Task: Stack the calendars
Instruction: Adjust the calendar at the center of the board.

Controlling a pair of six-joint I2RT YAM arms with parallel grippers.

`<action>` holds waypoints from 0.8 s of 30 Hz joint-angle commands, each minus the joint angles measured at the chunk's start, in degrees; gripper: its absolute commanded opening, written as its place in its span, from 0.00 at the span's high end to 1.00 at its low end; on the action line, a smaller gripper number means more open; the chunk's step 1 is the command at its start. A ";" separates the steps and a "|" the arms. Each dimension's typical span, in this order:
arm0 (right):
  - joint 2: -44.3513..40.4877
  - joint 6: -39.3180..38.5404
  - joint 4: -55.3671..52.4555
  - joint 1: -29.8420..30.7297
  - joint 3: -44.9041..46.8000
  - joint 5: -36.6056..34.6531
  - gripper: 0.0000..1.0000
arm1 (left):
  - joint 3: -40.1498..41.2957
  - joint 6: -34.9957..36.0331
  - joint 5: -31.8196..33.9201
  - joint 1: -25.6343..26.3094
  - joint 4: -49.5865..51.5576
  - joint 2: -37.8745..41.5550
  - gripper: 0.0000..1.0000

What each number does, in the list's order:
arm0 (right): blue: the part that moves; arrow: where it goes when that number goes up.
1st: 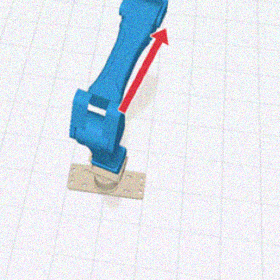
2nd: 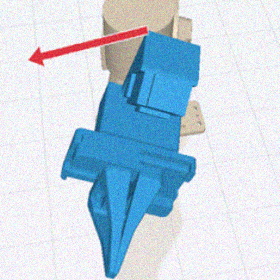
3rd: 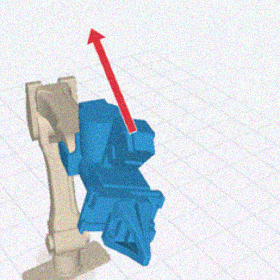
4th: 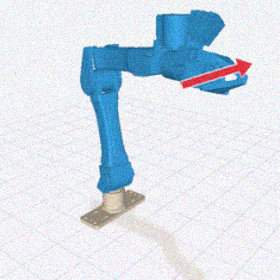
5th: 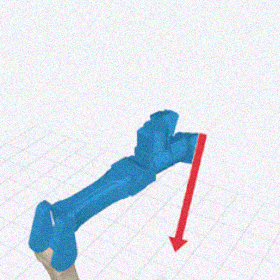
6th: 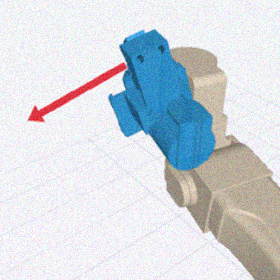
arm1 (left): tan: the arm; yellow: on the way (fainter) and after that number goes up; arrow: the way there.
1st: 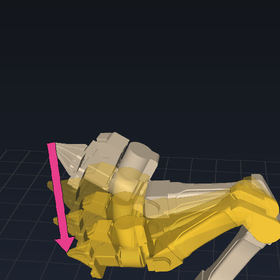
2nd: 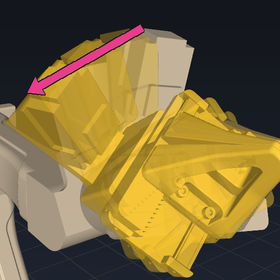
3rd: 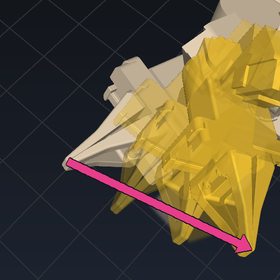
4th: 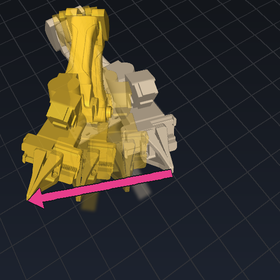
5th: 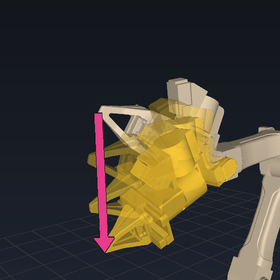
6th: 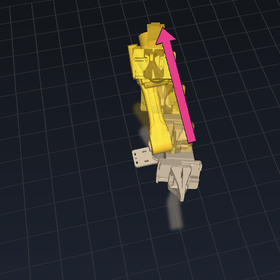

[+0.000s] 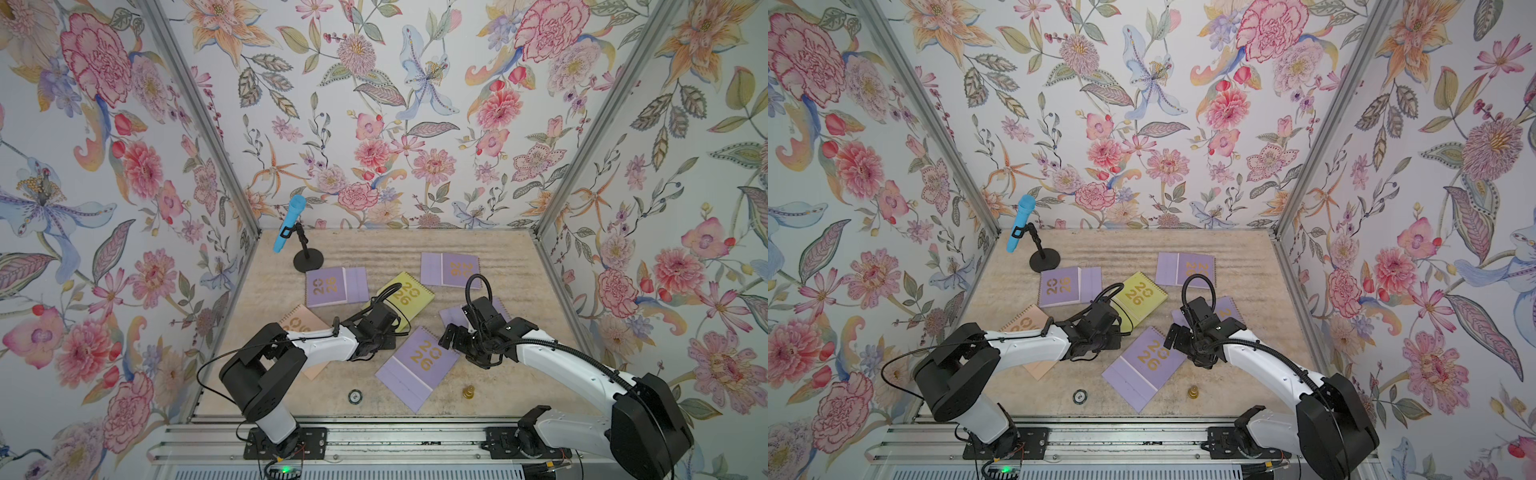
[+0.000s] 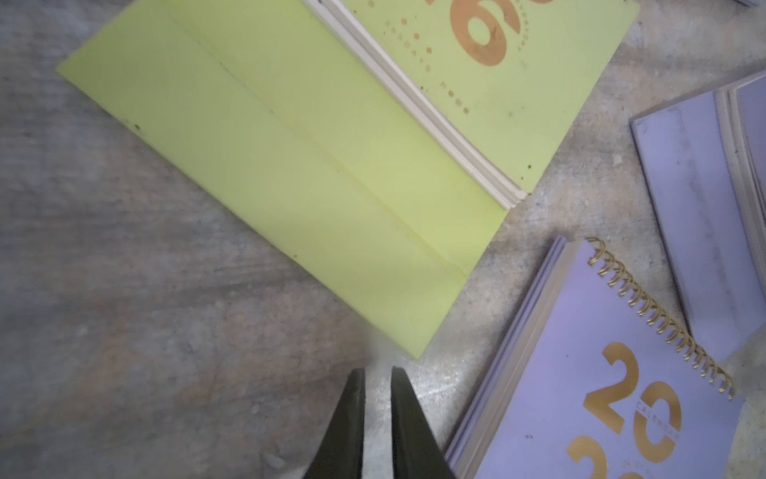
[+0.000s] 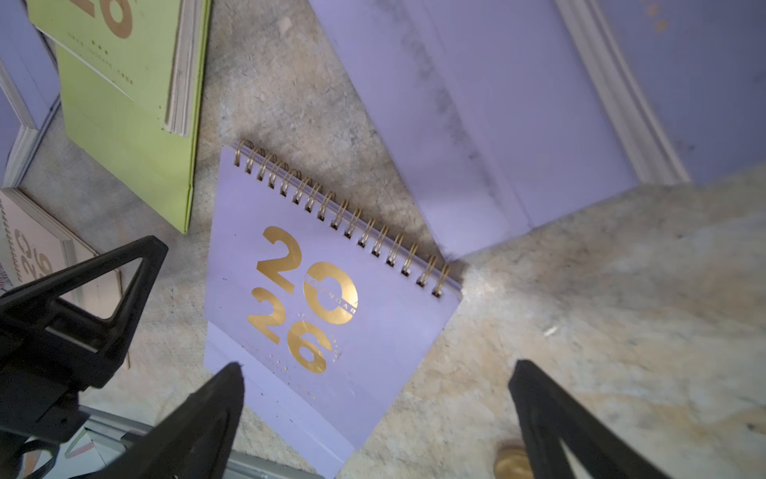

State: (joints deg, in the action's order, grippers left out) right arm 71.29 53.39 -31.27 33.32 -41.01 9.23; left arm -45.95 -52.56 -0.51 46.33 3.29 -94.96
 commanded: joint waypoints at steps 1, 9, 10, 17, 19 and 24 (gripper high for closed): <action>0.71 1.89 1.87 0.25 1.50 1.44 0.01 | -0.27 -1.85 -1.84 1.13 -0.39 -1.43 0.87; 1.14 4.03 6.79 0.69 5.50 3.04 0.01 | -0.67 -2.82 -3.25 2.26 0.87 -2.94 0.88; 1.16 4.43 7.73 0.69 6.04 3.45 0.01 | -0.72 -2.90 -3.35 2.45 1.26 -3.08 0.88; 3.82 5.15 13.16 1.22 6.98 6.59 0.01 | 0.58 -4.22 -3.61 3.09 2.16 -2.61 0.89; 5.00 5.15 14.35 1.37 6.75 7.12 0.01 | 0.93 -4.64 -3.79 3.16 2.20 -2.37 0.89; 8.01 4.48 15.65 1.40 4.98 7.61 0.01 | 2.17 -6.18 -4.98 3.42 1.59 -1.42 0.90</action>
State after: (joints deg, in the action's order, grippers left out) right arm 76.95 57.43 -17.04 34.35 -35.53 16.38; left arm -45.76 -56.53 -3.77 48.66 1.93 -96.31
